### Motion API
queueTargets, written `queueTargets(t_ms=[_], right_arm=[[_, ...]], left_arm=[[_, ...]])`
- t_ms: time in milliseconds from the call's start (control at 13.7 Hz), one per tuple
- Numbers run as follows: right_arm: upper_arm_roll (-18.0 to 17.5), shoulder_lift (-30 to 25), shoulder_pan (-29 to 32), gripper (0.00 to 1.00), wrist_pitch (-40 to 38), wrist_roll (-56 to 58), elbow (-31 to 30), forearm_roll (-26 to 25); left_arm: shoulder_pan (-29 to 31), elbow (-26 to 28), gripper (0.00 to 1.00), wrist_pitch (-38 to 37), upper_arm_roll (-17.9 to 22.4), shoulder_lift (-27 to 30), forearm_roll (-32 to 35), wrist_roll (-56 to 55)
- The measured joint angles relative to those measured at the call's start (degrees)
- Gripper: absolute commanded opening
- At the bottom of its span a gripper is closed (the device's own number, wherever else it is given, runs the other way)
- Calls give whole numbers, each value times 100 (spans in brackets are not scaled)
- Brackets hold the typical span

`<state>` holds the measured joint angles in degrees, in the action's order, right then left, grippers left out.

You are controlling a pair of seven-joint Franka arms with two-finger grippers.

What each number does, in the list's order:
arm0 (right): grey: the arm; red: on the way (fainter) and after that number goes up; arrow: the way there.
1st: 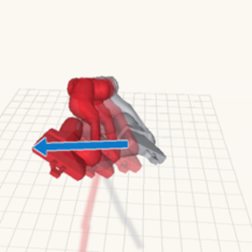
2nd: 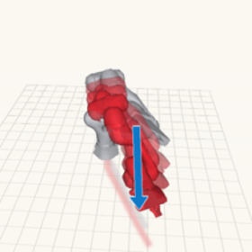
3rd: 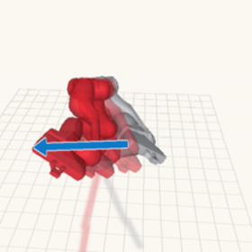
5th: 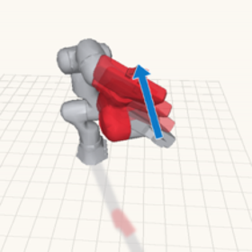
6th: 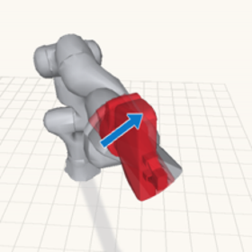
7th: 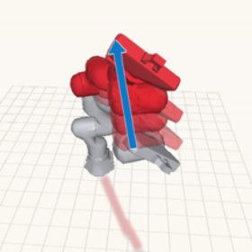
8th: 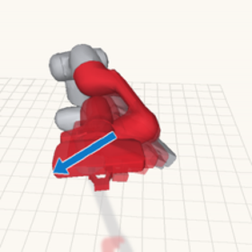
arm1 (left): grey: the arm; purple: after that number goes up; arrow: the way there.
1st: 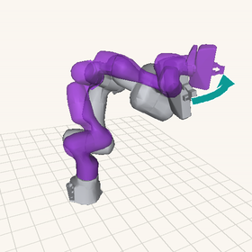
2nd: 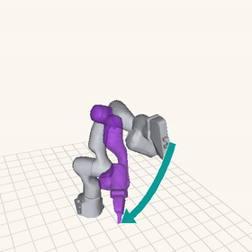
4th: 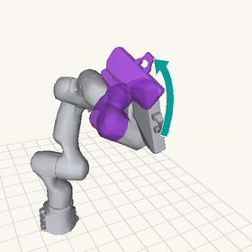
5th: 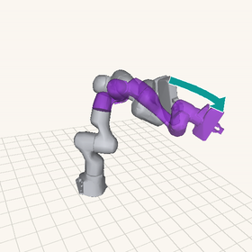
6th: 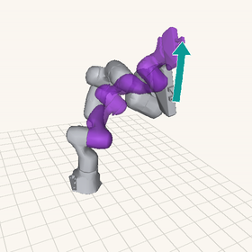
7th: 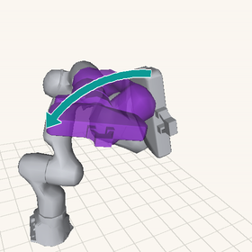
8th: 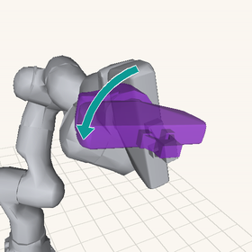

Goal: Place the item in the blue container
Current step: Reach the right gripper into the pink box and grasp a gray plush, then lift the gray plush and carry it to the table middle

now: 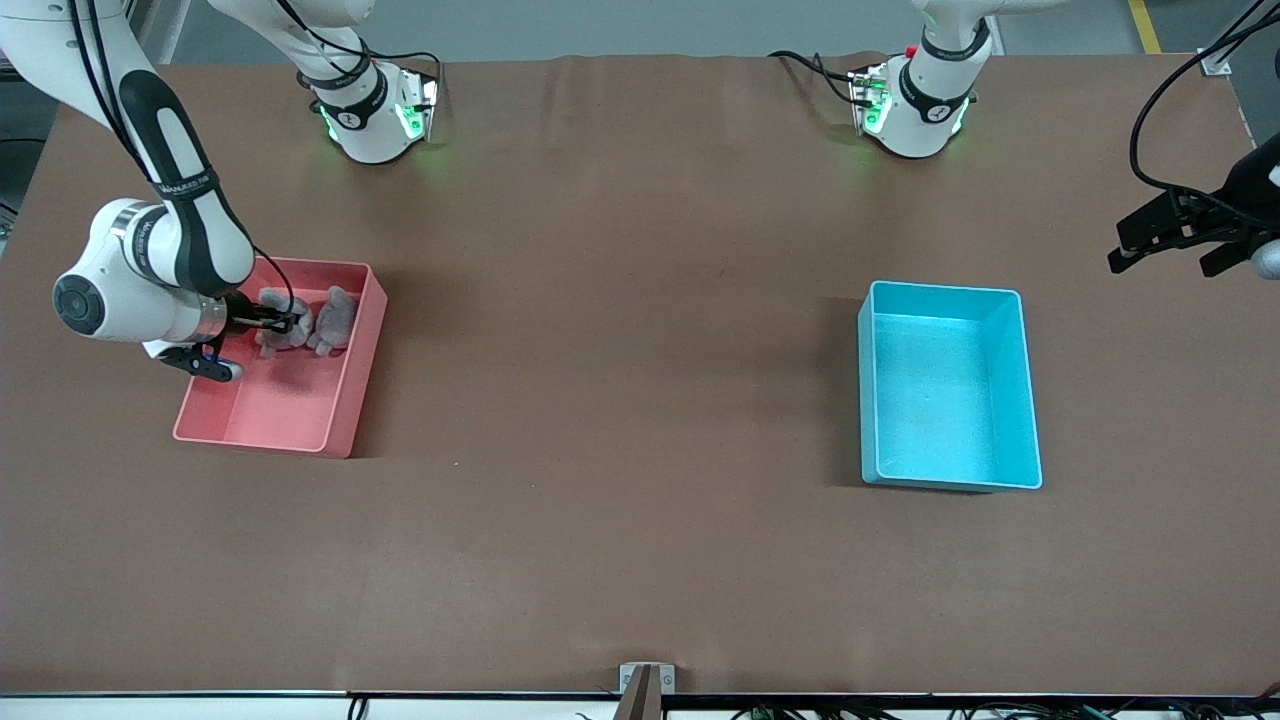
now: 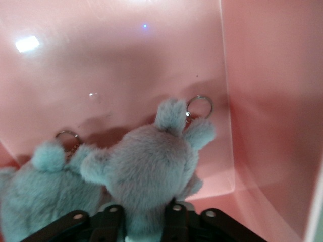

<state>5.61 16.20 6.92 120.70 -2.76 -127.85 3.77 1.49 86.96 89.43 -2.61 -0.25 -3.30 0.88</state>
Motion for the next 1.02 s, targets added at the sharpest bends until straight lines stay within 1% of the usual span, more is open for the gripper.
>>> queueTargets(t_ms=[146,292,438,657,876,1022], right_arm=[[-8,-3,-15,3,-690,-29,525,1],[-29,-10,-105,3,-1350,-317,1098,4],[-58,-19,-341,3,-1917,-887,1624,12],[-85,-39,-868,3,-2519,-1922,2304,115],[-109,-67,-1502,3,-2623,-3066,2719,471],[-123,-65,-1941,3,-2286,-3746,2820,705]], left_arm=[[-5,0,100,0,-2,0,0,0],[-7,0,100,0,-3,0,0,0],[-12,0,100,0,-14,0,0,0],[-21,0,100,0,-37,0,0,0],[-23,0,100,0,-50,0,0,0],[-23,0,100,0,-54,0,0,0]])
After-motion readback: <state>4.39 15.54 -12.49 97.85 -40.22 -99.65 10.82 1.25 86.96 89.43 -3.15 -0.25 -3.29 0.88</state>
